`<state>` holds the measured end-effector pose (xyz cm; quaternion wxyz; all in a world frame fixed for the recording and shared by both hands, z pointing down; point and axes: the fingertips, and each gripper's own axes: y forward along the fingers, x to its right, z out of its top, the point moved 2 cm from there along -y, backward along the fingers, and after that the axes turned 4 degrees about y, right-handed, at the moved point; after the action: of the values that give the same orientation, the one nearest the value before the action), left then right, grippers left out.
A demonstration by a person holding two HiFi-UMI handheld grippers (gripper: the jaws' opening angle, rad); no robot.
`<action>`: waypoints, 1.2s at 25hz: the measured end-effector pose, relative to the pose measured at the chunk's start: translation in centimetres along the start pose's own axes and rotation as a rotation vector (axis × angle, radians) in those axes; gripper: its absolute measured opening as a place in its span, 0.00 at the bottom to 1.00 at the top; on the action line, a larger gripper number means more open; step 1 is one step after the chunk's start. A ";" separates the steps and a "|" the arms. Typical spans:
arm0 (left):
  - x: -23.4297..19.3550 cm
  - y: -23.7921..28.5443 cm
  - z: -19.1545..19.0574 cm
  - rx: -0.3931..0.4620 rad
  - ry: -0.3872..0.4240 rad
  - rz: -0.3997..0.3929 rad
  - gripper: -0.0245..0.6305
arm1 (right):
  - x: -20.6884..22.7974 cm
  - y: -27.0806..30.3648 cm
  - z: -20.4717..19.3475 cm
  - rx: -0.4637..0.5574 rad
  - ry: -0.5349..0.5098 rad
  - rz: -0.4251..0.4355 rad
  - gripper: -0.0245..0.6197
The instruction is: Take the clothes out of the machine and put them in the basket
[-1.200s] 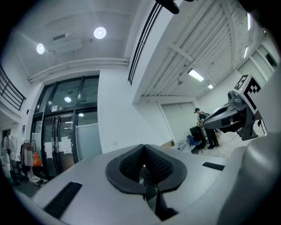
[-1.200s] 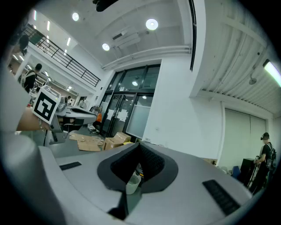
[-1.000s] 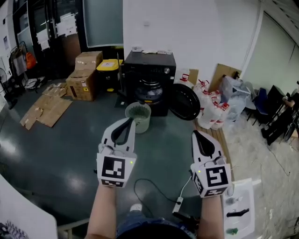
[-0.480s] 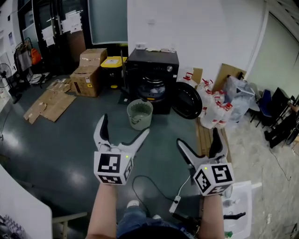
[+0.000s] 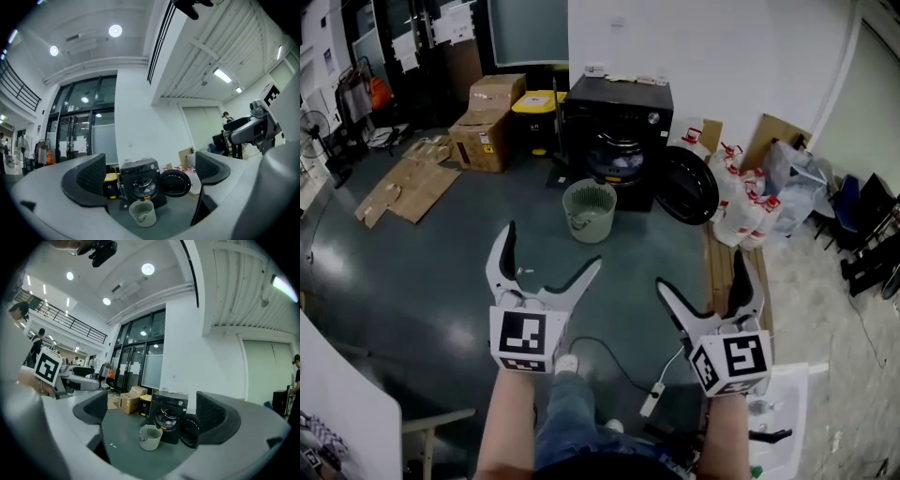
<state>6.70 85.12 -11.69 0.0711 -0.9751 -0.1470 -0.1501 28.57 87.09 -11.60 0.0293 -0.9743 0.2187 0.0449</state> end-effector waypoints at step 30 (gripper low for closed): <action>-21.0 24.9 -10.6 -0.044 -0.100 -0.153 0.90 | 1.4 29.9 -2.3 -0.131 0.022 -0.208 0.86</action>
<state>-7.67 53.99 -10.60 0.0305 -0.9686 -0.2211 -0.1094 17.16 59.29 -10.54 -0.0324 -0.9920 0.1135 0.0454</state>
